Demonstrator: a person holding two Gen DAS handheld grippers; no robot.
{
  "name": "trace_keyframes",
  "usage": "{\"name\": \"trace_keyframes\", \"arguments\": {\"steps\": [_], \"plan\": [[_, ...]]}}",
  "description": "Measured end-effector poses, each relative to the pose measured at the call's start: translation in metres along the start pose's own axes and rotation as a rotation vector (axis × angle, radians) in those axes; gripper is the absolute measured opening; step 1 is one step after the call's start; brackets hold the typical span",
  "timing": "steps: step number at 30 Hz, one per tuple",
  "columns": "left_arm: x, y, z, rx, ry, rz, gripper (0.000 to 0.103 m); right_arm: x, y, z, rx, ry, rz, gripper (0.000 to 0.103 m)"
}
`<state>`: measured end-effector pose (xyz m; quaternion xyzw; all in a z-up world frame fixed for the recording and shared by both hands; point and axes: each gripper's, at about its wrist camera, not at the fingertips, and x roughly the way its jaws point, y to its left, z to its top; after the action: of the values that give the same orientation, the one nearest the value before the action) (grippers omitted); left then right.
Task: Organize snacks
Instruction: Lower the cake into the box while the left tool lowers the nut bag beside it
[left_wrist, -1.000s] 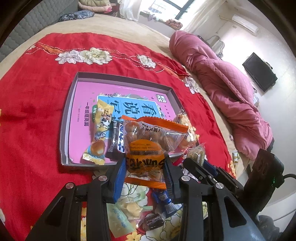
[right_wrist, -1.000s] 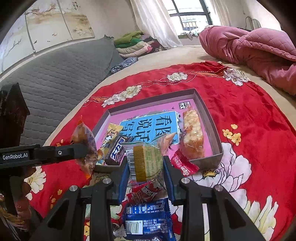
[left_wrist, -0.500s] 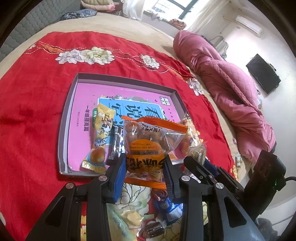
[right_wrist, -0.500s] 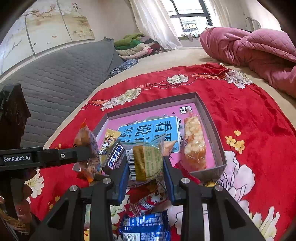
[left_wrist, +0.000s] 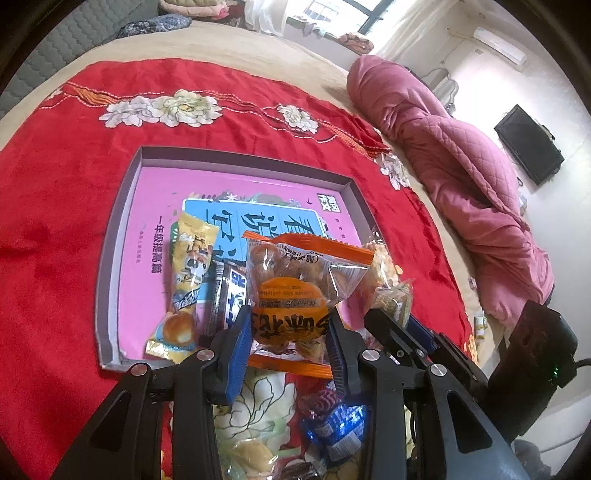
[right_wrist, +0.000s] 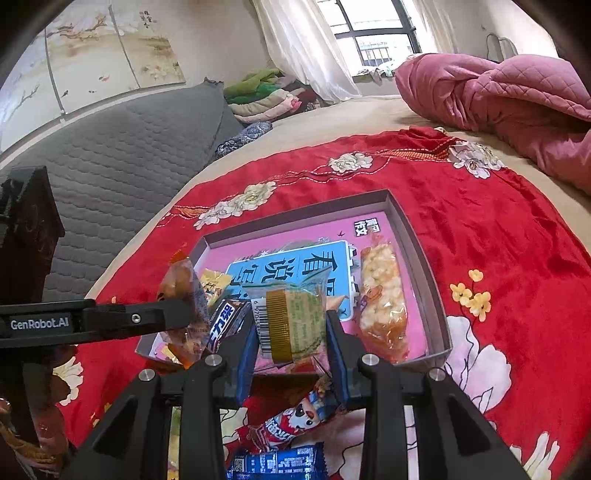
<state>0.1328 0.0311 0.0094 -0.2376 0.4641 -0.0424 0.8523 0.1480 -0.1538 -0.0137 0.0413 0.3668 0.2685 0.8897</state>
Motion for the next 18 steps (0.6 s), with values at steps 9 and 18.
{"name": "trace_keyframes", "arguments": {"steps": [9,18], "plan": [[0.016,0.002,0.006,-0.017,0.014,0.012,0.039,0.007,0.000,0.002,-0.020,-0.010,-0.018,0.035],[0.028,0.002,0.004,-0.019,0.038,0.021,0.039,0.015,0.001,0.002,-0.036,-0.001,-0.028,0.035]]}}
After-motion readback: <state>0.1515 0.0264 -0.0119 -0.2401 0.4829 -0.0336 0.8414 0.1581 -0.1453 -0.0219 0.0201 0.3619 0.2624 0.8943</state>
